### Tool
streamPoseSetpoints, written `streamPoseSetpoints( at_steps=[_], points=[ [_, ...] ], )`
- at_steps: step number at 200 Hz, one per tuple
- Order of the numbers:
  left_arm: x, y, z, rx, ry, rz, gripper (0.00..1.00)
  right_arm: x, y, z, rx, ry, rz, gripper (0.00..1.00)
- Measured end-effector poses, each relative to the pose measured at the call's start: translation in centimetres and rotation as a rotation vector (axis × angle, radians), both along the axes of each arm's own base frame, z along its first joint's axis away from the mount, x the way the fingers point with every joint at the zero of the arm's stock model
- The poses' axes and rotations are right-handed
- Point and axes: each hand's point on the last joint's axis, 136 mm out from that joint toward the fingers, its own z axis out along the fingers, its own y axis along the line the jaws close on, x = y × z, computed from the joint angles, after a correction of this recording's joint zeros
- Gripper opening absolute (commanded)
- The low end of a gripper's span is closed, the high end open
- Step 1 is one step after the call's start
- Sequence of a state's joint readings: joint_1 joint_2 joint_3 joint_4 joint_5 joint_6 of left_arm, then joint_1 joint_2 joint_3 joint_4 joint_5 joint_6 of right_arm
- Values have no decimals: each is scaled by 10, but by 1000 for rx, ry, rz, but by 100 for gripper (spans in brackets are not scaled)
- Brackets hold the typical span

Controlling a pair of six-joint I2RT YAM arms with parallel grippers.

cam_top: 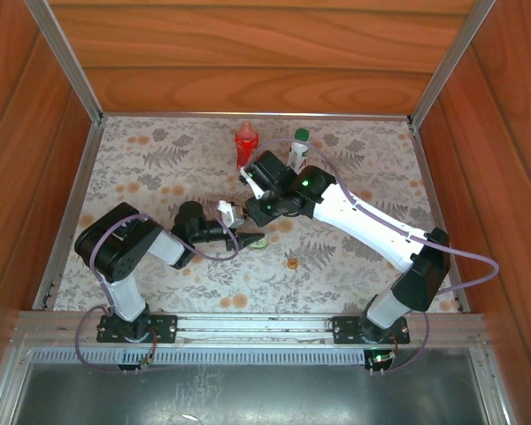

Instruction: Screw on the bottle caps

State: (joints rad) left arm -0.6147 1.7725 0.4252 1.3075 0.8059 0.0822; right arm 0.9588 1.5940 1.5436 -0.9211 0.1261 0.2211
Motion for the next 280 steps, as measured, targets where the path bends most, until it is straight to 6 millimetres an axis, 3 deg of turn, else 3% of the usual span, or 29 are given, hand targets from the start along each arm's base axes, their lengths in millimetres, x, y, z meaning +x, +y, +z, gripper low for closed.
streamPoseSetpoints(
  at_steps=[280],
  points=[
    [1,1,0,2,-5,3,59,-1,3,-2,2,-57,43,43]
  ],
)
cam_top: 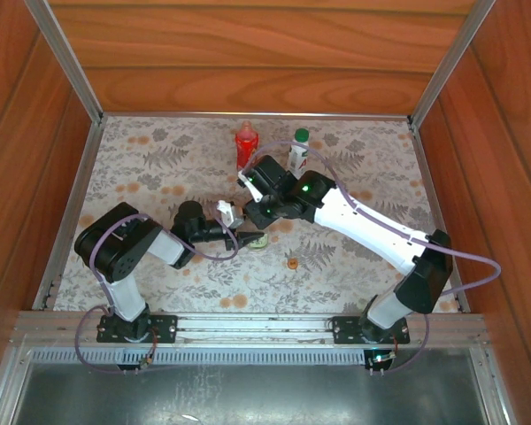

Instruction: Screw on the bottle caps

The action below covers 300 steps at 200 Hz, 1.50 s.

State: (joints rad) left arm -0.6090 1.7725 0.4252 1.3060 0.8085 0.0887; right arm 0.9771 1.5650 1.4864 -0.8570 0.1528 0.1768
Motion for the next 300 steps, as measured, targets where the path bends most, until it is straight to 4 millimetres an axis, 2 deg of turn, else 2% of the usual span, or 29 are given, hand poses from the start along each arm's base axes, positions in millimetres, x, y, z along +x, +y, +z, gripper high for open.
streamPoseSetpoints(
  at_steps=[89,215,237,267,300],
  points=[
    [0,0,0,0,1,2,59,0,0,0,43,-31,-2,44],
    [0,0,0,0,2,0,59,-3,-7,-11,3,-14,-20,56],
    [0,0,0,0,3,0,59,-3,-8,-10,3,-15,-20,64],
    [0,0,0,0,3,0,59,-5,-11,-6,11,-27,-18,76],
    [0,0,0,-1,3,0,59,-10,-20,13,58,-62,-13,74]
  ],
)
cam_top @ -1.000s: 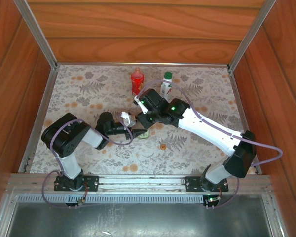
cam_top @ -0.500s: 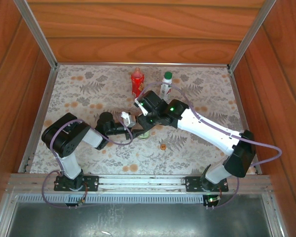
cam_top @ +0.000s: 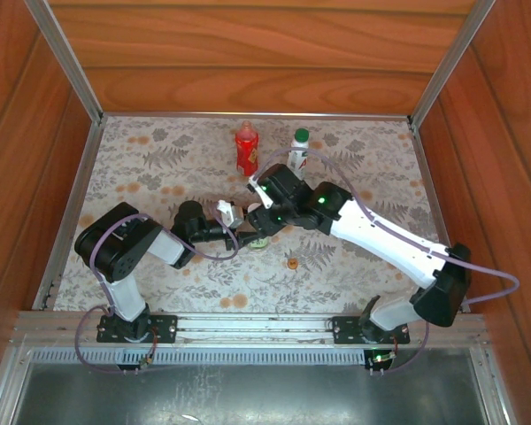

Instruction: Screw on the bottle caps

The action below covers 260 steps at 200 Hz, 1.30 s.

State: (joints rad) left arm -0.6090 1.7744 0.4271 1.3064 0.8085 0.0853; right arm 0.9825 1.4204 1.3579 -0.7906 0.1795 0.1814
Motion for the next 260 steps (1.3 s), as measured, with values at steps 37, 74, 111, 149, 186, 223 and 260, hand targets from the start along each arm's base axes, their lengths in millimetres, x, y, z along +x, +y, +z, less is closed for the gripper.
streamPoseSetpoints(
  at_steps=[37,74,111,149,186,223,260],
  points=[
    [0,0,0,0,0,0,59,7,0,21,87,-32,-38,56],
    [0,0,0,0,0,0,59,17,-1,4,55,3,-74,42],
    [0,0,0,0,1,0,59,22,-3,-2,55,27,-102,35],
    [0,0,0,0,1,0,59,20,-2,-3,68,43,-108,38],
    [0,0,0,0,1,0,59,16,0,-3,72,73,-97,41],
    [0,0,0,0,1,0,59,22,1,-3,63,97,-129,36],
    [0,0,0,0,1,0,59,26,-1,-5,79,124,-167,35]
  ],
)
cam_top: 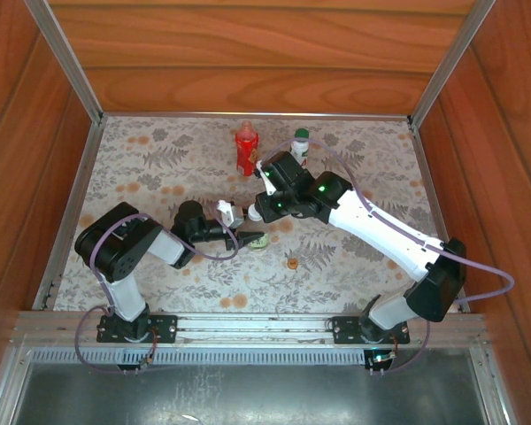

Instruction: Screw on the bottle caps

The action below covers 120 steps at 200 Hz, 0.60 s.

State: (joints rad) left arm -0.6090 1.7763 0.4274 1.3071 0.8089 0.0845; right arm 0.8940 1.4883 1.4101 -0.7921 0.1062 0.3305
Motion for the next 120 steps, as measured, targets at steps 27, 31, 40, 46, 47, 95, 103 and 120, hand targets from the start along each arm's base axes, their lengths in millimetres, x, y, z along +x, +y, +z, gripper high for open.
streamPoseSetpoints(
  at_steps=[27,31,40,46,47,95,103,120],
  points=[
    [0,0,0,0,-1,0,59,2,2,0,4,19,-13,34],
    [0,0,0,0,-1,0,59,3,3,0,5,22,-13,34],
    [0,0,0,0,-1,-2,59,3,4,-1,5,29,-14,34],
    [0,0,0,0,-1,-2,59,4,6,-1,8,31,-11,34],
    [0,0,0,0,-1,-2,59,4,6,-1,8,31,-11,34],
    [0,0,0,0,-3,-4,59,4,10,-2,14,44,-2,34],
    [0,0,0,0,-4,-4,59,4,10,-2,17,47,-2,34],
    [0,0,0,0,-5,-4,59,2,10,-1,23,54,4,34]
  ],
)
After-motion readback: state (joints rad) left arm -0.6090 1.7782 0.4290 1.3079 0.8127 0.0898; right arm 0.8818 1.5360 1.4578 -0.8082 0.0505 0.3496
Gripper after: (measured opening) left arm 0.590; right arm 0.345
